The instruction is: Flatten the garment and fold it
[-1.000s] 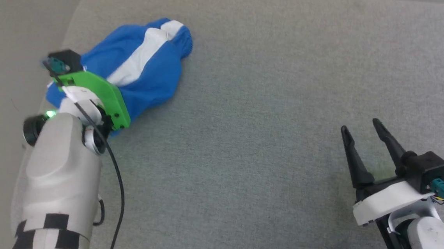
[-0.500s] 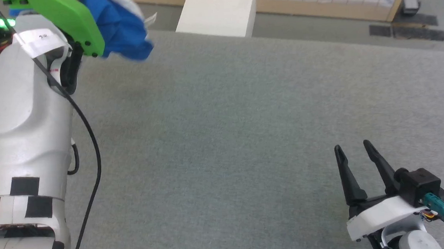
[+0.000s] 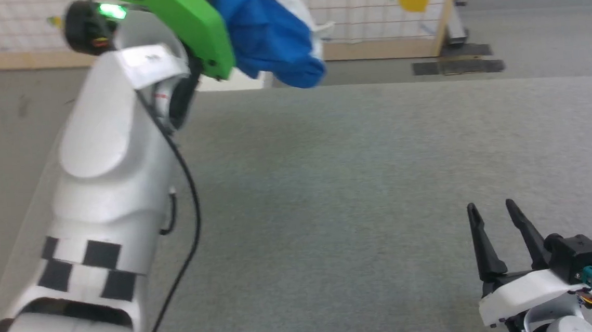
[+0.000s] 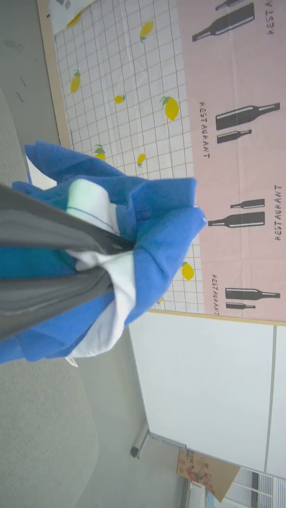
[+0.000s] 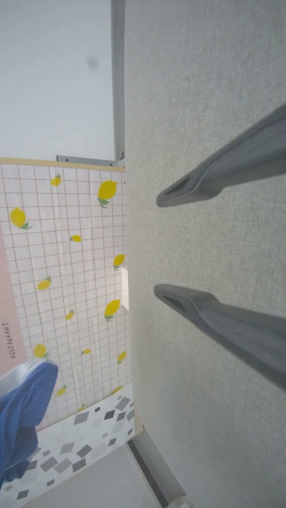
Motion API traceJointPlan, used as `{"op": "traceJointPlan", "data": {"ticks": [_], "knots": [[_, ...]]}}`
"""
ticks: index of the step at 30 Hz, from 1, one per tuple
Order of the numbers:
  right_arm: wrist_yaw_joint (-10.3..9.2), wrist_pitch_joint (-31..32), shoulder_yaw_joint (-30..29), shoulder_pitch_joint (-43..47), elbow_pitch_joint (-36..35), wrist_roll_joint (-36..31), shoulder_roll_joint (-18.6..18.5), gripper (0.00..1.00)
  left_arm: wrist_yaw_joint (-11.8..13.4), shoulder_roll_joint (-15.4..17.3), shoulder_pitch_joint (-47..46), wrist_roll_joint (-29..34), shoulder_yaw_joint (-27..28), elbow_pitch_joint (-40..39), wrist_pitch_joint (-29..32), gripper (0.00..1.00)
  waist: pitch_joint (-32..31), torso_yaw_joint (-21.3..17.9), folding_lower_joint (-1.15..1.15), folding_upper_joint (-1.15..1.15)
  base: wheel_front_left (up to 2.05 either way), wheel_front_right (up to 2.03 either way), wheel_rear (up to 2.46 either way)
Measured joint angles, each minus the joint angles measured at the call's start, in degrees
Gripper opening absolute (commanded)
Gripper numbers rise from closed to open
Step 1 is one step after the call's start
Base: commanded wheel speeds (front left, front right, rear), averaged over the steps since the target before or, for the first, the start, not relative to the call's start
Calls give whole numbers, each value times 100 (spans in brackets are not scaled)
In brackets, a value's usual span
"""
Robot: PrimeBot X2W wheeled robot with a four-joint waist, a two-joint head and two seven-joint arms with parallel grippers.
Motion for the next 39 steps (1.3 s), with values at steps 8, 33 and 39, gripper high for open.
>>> {"op": "traceJointPlan", "data": {"ticks": [8, 33, 39], "knots": [[0, 2, -193, 12, -56, -3, -2, 100, -2, -330, 517, -332, -679, -79, 289, 0, -41, -624, 0, 0, 0, 0, 0], [0, -46, -203, 13, -35, 48, -1, 100, -4, -493, 2142, -1383, -1679, 1433, 843, 100, 143, -986, 0, 0, 0, 0, 0], [0, -58, -198, 133, 8, 112, -1, 100, 35, -452, 2064, -1924, -1094, 855, 519, 100, -70, -796, 0, 0, 0, 0, 0]]}}
